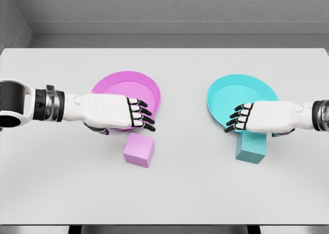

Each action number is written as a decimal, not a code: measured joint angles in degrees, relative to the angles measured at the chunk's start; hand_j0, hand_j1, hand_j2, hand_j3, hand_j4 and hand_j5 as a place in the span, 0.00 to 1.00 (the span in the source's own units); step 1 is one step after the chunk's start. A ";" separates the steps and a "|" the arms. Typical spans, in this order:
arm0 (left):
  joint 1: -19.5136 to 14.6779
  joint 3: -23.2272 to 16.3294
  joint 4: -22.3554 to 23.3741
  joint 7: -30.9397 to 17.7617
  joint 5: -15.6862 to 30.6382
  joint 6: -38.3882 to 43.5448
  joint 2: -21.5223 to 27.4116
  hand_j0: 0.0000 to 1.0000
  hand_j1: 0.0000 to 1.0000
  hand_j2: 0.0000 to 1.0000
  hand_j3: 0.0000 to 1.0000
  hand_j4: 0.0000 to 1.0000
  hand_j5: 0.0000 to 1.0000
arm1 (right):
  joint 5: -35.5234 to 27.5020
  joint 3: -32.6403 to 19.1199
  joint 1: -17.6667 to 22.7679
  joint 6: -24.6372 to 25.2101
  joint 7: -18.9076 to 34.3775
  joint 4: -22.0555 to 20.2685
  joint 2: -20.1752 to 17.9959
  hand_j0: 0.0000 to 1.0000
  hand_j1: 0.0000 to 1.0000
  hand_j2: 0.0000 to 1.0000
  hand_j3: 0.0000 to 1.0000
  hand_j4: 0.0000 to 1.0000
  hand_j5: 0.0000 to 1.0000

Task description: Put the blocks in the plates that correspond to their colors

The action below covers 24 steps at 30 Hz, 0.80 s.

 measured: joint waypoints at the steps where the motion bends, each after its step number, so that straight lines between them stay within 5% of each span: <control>1: -0.09 -0.03 0.00 -0.69 -0.02 0.00 -0.26 1.00 1.00 1.00 1.00 1.00 1.00 | 0.00 0.34 0.00 0.00 0.00 0.00 -0.38 1.00 1.00 1.00 1.00 1.00 1.00; 10: -0.79 -0.17 0.01 -2.34 -0.33 -0.01 -2.30 1.00 1.00 1.00 1.00 1.00 1.00 | 0.07 1.30 -0.09 0.00 0.00 -0.07 -2.84 1.00 1.00 1.00 1.00 1.00 1.00; 24: -0.62 -3.07 0.01 -2.42 -3.10 -0.01 -3.92 1.00 1.00 1.00 1.00 1.00 1.00 | -0.03 5.07 -1.23 0.01 0.00 -0.18 -1.20 1.00 1.00 1.00 1.00 1.00 1.00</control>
